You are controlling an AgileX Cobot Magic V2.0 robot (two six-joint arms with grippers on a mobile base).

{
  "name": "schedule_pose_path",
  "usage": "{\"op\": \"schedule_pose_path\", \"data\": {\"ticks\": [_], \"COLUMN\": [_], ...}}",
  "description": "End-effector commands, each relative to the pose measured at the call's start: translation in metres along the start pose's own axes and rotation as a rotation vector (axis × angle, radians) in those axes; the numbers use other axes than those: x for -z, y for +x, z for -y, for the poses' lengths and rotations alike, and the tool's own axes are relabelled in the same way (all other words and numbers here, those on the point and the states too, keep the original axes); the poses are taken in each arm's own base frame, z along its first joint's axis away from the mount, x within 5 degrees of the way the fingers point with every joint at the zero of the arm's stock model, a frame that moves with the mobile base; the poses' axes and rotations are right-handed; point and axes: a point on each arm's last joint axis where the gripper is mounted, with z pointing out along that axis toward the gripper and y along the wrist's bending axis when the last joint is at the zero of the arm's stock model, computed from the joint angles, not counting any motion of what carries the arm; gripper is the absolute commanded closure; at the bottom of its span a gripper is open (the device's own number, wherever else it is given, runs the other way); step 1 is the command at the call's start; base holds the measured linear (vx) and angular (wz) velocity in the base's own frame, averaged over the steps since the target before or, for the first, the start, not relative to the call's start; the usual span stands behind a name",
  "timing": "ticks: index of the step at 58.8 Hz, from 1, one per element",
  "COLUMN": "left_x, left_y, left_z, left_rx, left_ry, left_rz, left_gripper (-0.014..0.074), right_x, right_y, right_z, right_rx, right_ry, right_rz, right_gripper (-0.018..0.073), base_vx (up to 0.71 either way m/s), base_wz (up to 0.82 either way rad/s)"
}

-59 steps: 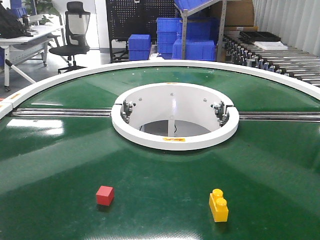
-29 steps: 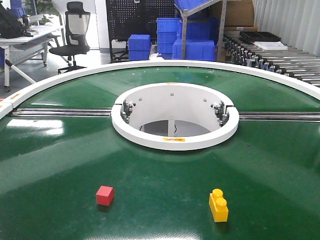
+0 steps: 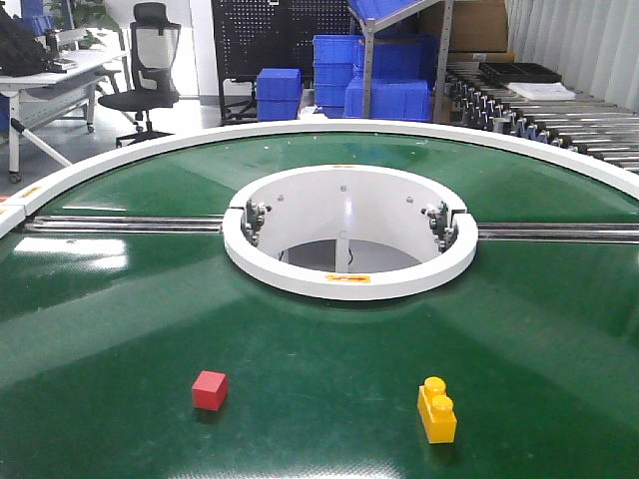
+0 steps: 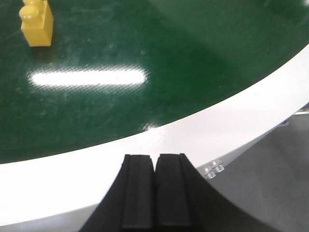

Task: Pick red and yellow blocks into blue bin

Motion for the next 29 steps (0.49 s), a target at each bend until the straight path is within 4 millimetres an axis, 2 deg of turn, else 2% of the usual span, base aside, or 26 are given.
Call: {"op": "schedule_pose_path", "data": {"ticks": [1, 6, 14, 18, 24, 29], "left_x": [0.0, -0.001, -0.001, 0.0, 0.0, 0.0], "left_y": [-0.013, -0.013, -0.013, -0.012, -0.012, -0.012], "left_z": [0.002, 0.004, 0.011, 0.013, 0.015, 0.016], "left_rx": [0.014, 0.014, -0.033, -0.05, -0.061, -0.063], "left_ry": [0.016, 0.033, 0.099, 0.122, 0.141, 0.145], "left_rz": [0.064, 0.062, 0.06, 0.058, 0.058, 0.058], "left_gripper": [0.0527, 0.0423, 0.0199, 0.0122, 0.0047, 0.0034], "right_x": [0.002, 0.0, -0.005, -0.009, -0.018, -0.03], "right_y": [-0.015, -0.016, -0.018, -0.018, -0.019, -0.025], "right_z": [-0.002, -0.007, -0.02, -0.026, -0.033, -0.037], "right_rx": [0.008, 0.042, 0.124, 0.172, 0.2, 0.175], "right_ry": [-0.028, -0.075, -0.156, -0.177, -0.209, -0.215], "right_rz": [0.087, 0.084, 0.071, 0.053, 0.017, -0.041], "right_gripper": [0.0505, 0.0422, 0.0192, 0.0091, -0.0011, -0.0055], "base_vx": [0.0, 0.0, 0.0, 0.0, 0.0, 0.0], "base_wz": [0.0, 0.0, 0.0, 0.0, 0.0, 0.0]}}
